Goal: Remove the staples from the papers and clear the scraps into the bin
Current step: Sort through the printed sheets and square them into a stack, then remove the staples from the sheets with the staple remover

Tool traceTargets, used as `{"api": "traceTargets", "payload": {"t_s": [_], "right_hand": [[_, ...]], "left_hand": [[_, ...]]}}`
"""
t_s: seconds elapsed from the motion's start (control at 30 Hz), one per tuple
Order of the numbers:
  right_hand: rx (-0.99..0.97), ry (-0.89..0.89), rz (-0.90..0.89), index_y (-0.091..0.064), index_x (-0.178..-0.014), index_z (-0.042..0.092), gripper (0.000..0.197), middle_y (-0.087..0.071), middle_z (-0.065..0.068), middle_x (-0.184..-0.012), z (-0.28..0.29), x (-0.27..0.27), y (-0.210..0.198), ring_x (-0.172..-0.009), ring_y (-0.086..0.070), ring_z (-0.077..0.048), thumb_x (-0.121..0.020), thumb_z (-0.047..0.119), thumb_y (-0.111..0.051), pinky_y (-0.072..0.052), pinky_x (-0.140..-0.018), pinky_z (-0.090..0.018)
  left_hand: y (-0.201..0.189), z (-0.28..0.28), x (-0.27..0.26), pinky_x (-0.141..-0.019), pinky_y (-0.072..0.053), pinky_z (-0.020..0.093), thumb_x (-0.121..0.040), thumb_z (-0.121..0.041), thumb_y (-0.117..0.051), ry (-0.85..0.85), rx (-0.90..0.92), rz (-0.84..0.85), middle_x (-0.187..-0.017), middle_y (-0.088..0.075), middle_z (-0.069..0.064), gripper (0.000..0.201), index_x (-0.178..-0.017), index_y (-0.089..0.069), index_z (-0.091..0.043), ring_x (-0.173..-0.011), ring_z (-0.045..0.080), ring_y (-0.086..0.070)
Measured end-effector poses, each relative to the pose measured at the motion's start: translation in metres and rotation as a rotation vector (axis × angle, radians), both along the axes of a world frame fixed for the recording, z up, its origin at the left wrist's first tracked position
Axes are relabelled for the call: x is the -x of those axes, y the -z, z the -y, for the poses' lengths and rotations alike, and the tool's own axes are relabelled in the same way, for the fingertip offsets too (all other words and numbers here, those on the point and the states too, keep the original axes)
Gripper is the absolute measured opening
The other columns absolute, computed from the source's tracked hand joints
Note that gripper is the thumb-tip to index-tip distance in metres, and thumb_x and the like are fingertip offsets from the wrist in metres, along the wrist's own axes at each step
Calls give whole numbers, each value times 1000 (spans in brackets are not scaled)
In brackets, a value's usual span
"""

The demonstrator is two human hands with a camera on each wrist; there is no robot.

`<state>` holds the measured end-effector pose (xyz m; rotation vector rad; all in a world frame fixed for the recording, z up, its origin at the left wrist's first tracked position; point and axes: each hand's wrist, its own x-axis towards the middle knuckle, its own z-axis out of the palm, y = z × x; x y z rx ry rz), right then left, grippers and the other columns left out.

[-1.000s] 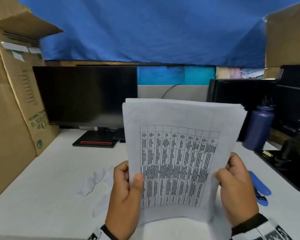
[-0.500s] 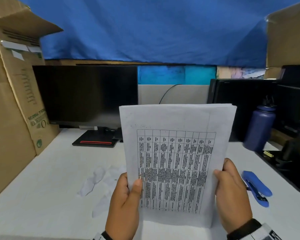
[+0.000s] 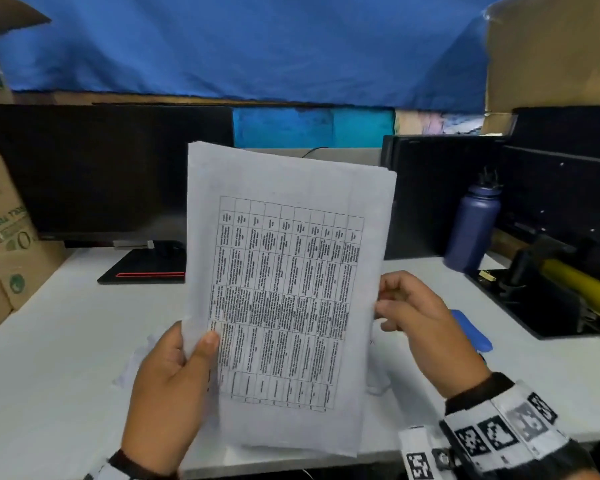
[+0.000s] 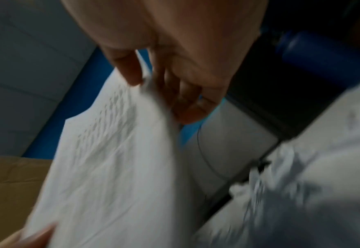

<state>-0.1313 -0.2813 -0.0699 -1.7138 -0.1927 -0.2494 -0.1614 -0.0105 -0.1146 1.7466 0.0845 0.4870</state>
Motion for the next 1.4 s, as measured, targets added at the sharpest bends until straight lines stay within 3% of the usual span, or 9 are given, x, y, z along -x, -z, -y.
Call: {"api": "traceTargets", "payload": {"t_s": [0.23, 0.33, 0.47, 0.57, 0.7, 0.8, 0.93, 1.03, 1.4], "right_hand": [[687, 506, -400, -63, -117, 5, 30, -66, -18, -113, 115, -79, 31, -102, -61, -32, -91, 21, -61, -43, -81, -33], [957, 475, -693, -62, -92, 4, 44, -63, -15, -94, 143, -90, 52, -87, -60, -30, -89, 47, -58, -45, -77, -32], [1061, 467, -767, -59, -80, 8, 43, -63, -7, -82, 149, -92, 74, -84, -63, -24, -93, 49, -55, -39, -65, -28], [941, 546, -810, -62, -109, -1, 34, -66, -19, -112, 147, -98, 79, -106, -63, -30, -99, 30, -52, -39, -76, -27], [259, 576, -705, -60, -82, -6, 24, -60, -23, -73, 153, -95, 75, -64, -57, -31, -88, 16, -66, -43, -61, -34], [-262, 461, -552, -62, -95, 0, 8, -62, -19, -83, 131, -71, 51, -77, -62, -31, -87, 1, -63, -52, -56, -28], [-511, 205, -323, -61, -107, 9, 44, -60, -8, -82, 84, -40, 14, -81, -60, -21, -69, 11, -82, -53, -76, -37], [-595, 86, -236, -64, -100, 11, 72, -58, -5, -79, 52, -21, -10, -76, -59, -22, -38, 36, -91, -51, -78, -38], [112, 198, 267, -66, -101, 19, 28, -76, 5, -97, -7, 17, -36, -87, -72, -8, -79, 6, -76, -56, -80, -30]], "left_hand": [[-29, -76, 8, -75, -58, 56, -92, -47, -60, -88, -230, -79, -85, -78, -7, 17, -104, -68, -38, -80, 24, -75], [0, -118, -1, -71, -58, 58, -78, -76, -55, -124, -362, -104, -82, -77, -5, 49, -109, -65, -39, -75, 27, -74], [5, -116, 10, -65, -59, 52, -79, -73, -59, -88, -436, -115, -71, -74, -4, 38, -98, -65, -41, -66, 28, -72], [-21, -87, 24, -65, -56, 37, -90, -40, -64, -52, -567, -193, -62, -69, -5, 4, -90, -63, -44, -59, 22, -67], [-25, -78, 27, -59, -48, 33, -91, -32, -64, -23, -619, -235, -62, -65, -5, 15, -89, -58, -46, -55, 18, -61], [-21, -76, 26, -60, -48, 31, -91, -33, -63, 4, -606, -235, -67, -67, -6, 18, -93, -56, -49, -55, 11, -61], [-18, -67, 24, -59, -48, 29, -92, -35, -62, 43, -638, -226, -71, -67, -14, 24, -98, -52, -57, -60, 9, -62], [-13, -60, 23, -64, -52, 31, -91, -35, -63, 64, -657, -212, -72, -67, -12, 22, -99, -54, -54, -67, 3, -62], [-2, -39, 28, -67, -51, 17, -90, -44, -62, 193, -797, -164, -92, -64, -21, 8, -97, -59, -43, -81, -1, -62]]}}
